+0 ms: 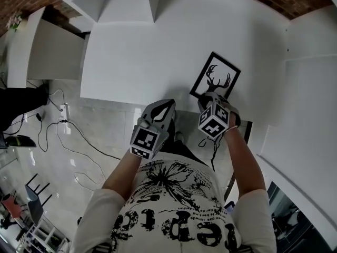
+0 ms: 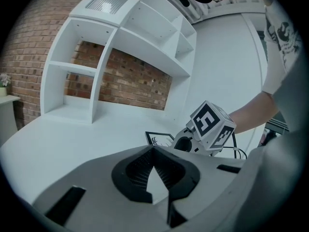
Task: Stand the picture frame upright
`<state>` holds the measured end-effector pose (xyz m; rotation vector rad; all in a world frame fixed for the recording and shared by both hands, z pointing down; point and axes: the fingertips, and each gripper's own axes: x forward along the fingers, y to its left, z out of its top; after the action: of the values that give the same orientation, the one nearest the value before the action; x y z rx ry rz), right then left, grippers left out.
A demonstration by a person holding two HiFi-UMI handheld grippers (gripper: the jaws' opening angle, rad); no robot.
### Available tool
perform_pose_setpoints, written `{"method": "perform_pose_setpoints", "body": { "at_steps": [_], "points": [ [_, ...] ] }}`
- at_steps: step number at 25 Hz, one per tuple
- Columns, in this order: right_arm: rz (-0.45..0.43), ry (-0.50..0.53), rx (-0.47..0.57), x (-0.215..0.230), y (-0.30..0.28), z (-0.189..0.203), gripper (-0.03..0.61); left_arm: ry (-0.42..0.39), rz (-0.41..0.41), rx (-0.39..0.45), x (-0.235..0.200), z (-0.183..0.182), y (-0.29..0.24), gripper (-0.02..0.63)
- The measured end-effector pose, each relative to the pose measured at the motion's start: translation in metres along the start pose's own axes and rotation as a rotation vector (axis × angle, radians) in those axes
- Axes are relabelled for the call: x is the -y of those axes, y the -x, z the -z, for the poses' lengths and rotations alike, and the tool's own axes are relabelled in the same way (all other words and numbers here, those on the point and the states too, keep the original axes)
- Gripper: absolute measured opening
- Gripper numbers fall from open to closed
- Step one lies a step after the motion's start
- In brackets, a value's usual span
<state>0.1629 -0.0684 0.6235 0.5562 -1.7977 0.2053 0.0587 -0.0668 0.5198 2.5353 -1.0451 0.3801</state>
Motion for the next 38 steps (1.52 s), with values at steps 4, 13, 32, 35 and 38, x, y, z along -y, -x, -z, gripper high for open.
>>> {"method": "perform_pose_setpoints", "body": {
  "at_steps": [4,13,32,35,38],
  "points": [
    [-0.007,0.036,0.011,-0.016,0.004,0.003,0.072,0.021,-0.02,-0.018,0.011,0.015,0.009,0.006],
    [-0.023,0.12,0.03,-0.048,0.012,0.004,0.072,0.027,-0.043,-0.032,0.027,0.033,0.027,0.006],
    [-0.1,0.266,0.082,-0.114,0.031,0.018,0.072,0.256,-0.047,-0.115,0.054,0.098,0.045,0.006],
    [-0.104,0.282,0.084,-0.125,0.031,0.021,0.072,0.352,-0.044,-0.117,0.051,0.111,0.044,0.006],
    [-0.112,0.304,0.085,-0.133,0.033,0.025,0.072,0.413,-0.037,-0.1,0.05,0.115,0.042,0.006]
  ]
}}
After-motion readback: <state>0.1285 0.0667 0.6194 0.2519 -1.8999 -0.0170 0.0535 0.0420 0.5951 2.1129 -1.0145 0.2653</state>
